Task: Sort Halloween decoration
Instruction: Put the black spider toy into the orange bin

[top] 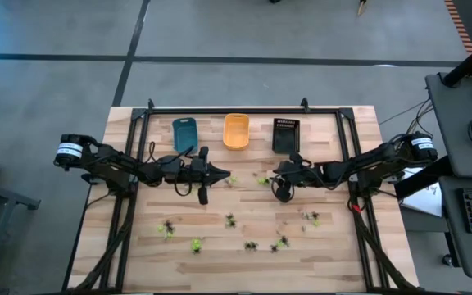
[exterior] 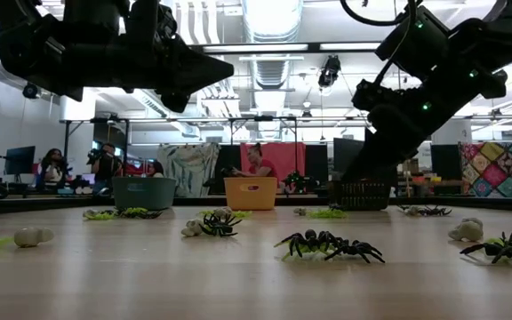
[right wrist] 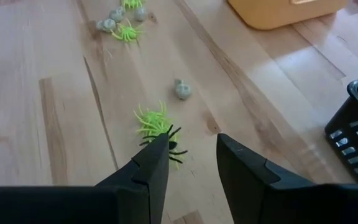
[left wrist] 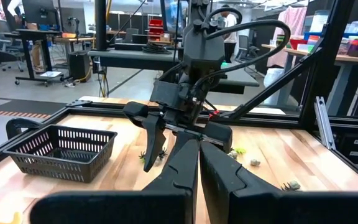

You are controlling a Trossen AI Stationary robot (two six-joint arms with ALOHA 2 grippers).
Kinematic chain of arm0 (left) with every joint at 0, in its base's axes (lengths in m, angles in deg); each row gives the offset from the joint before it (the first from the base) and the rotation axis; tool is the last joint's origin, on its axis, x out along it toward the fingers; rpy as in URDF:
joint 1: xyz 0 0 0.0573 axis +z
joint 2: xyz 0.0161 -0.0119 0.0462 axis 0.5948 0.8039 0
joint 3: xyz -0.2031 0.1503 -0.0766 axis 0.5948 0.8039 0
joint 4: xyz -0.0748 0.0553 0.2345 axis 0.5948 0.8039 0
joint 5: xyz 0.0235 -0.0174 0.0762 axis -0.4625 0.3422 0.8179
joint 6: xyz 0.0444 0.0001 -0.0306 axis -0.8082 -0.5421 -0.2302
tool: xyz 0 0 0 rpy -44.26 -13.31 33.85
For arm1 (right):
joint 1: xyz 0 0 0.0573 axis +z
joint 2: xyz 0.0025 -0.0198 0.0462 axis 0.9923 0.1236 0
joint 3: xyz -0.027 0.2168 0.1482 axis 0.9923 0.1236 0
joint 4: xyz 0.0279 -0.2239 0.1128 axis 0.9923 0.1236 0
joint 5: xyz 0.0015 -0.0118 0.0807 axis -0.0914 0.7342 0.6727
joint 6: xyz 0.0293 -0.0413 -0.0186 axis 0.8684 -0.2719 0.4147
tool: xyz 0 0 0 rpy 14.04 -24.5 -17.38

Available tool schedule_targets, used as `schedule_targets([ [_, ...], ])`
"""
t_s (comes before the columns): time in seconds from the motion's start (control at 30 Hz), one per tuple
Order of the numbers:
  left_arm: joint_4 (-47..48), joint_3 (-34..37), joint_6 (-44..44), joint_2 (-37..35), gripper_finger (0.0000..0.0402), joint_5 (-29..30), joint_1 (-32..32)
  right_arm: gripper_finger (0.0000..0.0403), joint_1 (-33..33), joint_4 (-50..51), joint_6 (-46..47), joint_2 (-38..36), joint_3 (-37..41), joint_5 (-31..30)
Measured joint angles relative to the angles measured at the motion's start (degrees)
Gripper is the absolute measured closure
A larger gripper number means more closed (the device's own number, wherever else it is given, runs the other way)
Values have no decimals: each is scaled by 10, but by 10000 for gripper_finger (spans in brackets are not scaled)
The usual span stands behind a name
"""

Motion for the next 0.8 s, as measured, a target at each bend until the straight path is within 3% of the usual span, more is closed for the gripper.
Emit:
schedule_targets([
  [0.4,2,0,0,0,402,0,0,281,0,-80,-45,91,2,2],
  [0.8,2,0,0,0,402,0,0,316,0,-88,-17,105,0,7],
])
